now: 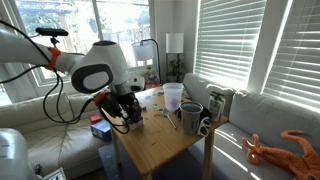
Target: Place the toy cars next to each other on the wooden blocks
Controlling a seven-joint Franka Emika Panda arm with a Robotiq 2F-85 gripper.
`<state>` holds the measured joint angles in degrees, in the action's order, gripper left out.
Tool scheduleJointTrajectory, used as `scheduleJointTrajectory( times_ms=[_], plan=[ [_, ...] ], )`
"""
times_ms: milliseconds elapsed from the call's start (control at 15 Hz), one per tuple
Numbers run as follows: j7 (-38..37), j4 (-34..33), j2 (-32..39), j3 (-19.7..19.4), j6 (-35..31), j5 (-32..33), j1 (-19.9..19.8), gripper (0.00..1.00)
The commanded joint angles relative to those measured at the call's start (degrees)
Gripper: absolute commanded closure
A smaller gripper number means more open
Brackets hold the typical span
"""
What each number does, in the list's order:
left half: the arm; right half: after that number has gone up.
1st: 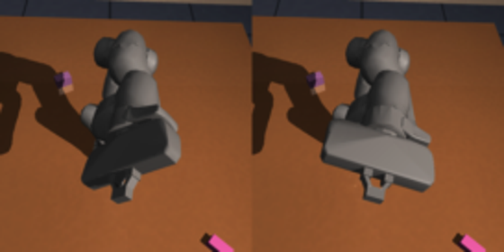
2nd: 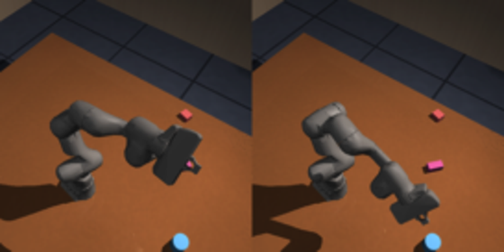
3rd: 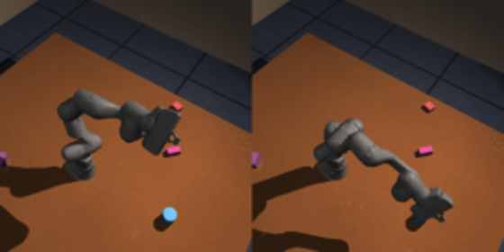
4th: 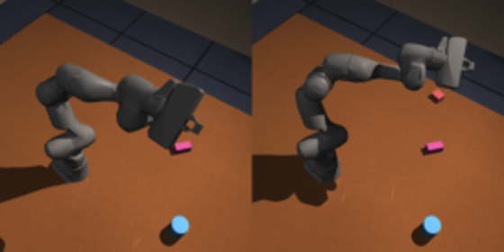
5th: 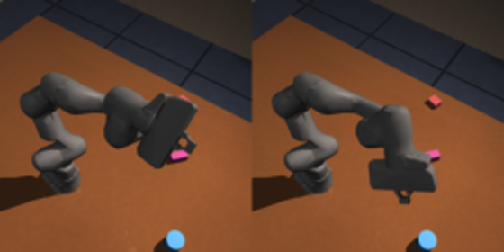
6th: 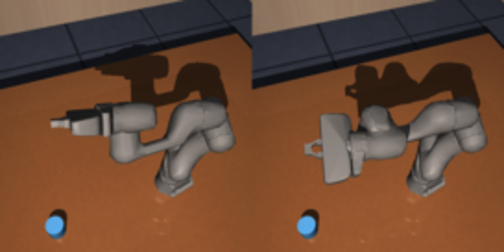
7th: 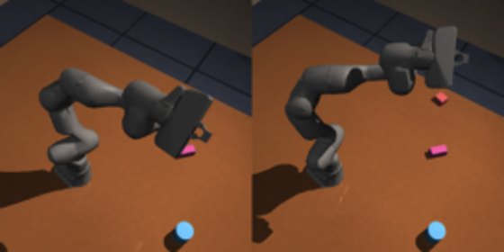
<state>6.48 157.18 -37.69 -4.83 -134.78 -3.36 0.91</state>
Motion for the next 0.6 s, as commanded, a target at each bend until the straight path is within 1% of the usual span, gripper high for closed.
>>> scheduleJointTrajectory(
  times_ms=[0,533],
  plan=[
    [1.2,-0.1,-0.2,-1.0,0.8,-1.7,0.8,0.90],
    [0.9,-0.3,0.4,-0.9,1.5,-2.4,1.0,0.90]
  ],
)
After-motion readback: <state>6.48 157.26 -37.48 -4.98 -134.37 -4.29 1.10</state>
